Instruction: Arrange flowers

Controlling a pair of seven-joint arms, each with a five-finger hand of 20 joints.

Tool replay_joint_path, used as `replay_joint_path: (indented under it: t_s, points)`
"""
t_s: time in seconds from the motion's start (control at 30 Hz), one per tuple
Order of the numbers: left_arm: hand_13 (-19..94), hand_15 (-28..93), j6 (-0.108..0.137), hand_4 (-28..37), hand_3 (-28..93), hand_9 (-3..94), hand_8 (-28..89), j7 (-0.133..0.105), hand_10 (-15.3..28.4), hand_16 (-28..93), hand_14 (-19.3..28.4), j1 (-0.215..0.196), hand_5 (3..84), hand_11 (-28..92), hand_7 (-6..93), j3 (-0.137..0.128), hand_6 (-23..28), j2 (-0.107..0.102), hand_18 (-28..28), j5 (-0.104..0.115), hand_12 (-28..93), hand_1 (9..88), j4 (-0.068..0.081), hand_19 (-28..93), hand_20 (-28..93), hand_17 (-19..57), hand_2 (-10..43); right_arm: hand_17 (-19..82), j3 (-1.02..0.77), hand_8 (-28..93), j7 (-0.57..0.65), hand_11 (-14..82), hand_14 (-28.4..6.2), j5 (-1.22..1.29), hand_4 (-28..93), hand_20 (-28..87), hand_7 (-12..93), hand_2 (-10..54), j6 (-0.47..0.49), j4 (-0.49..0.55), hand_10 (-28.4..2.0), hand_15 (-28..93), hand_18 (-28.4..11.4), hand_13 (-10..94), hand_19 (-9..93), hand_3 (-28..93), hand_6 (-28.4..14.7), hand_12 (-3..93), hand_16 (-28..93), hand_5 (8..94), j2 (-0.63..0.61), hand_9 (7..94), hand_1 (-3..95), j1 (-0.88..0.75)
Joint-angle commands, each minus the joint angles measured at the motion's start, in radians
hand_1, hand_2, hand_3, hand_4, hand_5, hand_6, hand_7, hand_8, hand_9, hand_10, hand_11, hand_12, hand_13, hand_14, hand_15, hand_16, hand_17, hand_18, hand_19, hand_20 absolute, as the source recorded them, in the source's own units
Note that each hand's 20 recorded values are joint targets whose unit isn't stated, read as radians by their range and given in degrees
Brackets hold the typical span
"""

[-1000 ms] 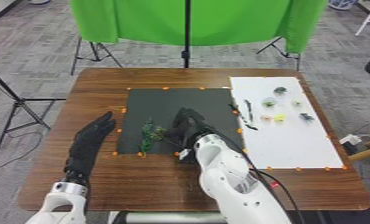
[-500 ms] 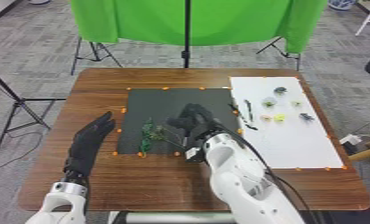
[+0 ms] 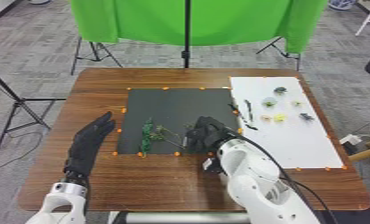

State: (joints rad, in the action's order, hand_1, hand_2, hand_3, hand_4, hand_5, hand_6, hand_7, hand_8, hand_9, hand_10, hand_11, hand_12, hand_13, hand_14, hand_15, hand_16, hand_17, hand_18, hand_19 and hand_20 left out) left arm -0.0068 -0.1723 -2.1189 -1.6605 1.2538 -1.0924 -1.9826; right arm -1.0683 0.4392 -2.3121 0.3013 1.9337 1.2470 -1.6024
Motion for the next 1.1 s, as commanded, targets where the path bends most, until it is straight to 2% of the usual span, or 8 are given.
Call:
replay_joint_path:
  t_s: [0.03, 0.6, 0.7, 0.83, 0.93, 1.07, 1.1]
  points:
    - [29, 8, -0.006, -21.1, 68, 42.2, -5, 0.007, 11.0, 1, 12.6, -0.013, 42.9, 8, 5.8, -0.004, 1.2, 0.01, 9.4, 0.0, 13, 20.7, 0.004, 1, 15, 1.7, -7.4, 68, 0.033, -8, -0.004, 36.5, -4.6, 0.045, 6, 63, 16, 15.7, 0.034, 0.04, -14.6, 62, -13.4, 92, 93, 67, -3.6, 26.4, 33, 80.0, -0.018, 92.1, 22.4, -0.046]
    - [29, 8, -0.005, -21.0, 68, 42.1, -5, 0.006, 11.0, 1, 12.6, -0.019, 43.0, 8, 5.7, -0.006, 1.3, 0.012, 9.4, 0.0, 13, 20.7, 0.002, 1, 15, 1.8, -7.2, 68, 0.054, -8, -0.036, 36.5, -4.6, 0.115, 7, 63, 16, 15.4, 0.037, 0.061, -14.7, 62, -13.7, 93, 93, 67, -3.1, 26.6, 33, 78.9, -0.015, 92.2, 22.9, -0.073]
    - [29, 8, -0.009, -21.0, 68, 42.2, -5, 0.006, 11.1, 1, 12.6, -0.018, 42.9, 8, 5.8, -0.006, 1.3, 0.015, 9.4, -0.001, 13, 20.7, 0.003, 1, 15, 1.7, -7.2, 68, 0.026, -8, -0.033, 36.6, -4.7, 0.132, 6, 63, 16, 14.6, 0.027, 0.084, -14.8, 62, -13.8, 92, 93, 67, -2.9, 26.7, 33, 78.5, -0.03, 91.7, 23.0, -0.083]
    - [29, 7, -0.006, -20.9, 68, 42.2, -5, 0.006, 11.0, 1, 12.6, -0.023, 42.9, 8, 5.7, -0.012, 1.3, 0.013, 9.4, 0.001, 13, 20.8, 0.0, 1, 15, 1.7, -7.1, 67, -0.098, -7, 0.02, 36.6, -4.9, 0.285, 6, 63, 16, 12.8, 0.036, 0.164, -14.7, 62, -13.9, 91, 93, 67, -2.6, 26.8, 33, 77.8, -0.069, 90.8, 22.9, -0.124]
    - [29, 8, 0.009, -20.9, 68, 42.2, -5, 0.002, 11.0, 1, 12.6, -0.03, 43.0, 8, 5.8, -0.016, 1.3, 0.01, 9.3, 0.007, 13, 20.7, -0.003, 1, 15, 1.7, -7.1, 65, -0.198, -7, 0.03, 35.5, -5.2, 0.317, 4, 62, 17, 10.9, -0.012, 0.196, -15.1, 61, -14.4, 90, 93, 66, -2.7, 26.5, 33, 77.3, -0.095, 89.1, 24.3, -0.134]
    - [29, 8, 0.008, -21.0, 68, 42.3, -5, 0.006, 11.1, 1, 12.6, -0.029, 43.0, 8, 5.8, -0.012, 1.3, 0.009, 9.3, 0.008, 13, 20.8, -0.003, 1, 15, 1.8, -7.1, 62, -0.251, -6, -0.017, 29.7, -7.0, 0.154, -2, 61, 17, 1.9, -0.199, 0.151, -15.9, 62, -14.7, 86, 93, 64, -3.2, 27.2, 33, 74.1, -0.149, 83.8, 28.7, -0.085]
    - [29, 8, 0.006, -21.0, 68, 42.4, -5, 0.008, 11.0, 1, 12.5, -0.026, 43.1, 8, 5.8, -0.009, 1.3, 0.008, 9.3, 0.006, 13, 20.8, -0.001, 1, 15, 1.8, -7.1, 61, -0.262, -6, -0.011, 28.7, -7.2, 0.115, -3, 61, 17, -0.4, -0.214, 0.134, -16.2, 63, -14.8, 84, 93, 64, -3.4, 27.4, 33, 72.4, -0.159, 81.8, 29.0, -0.067]
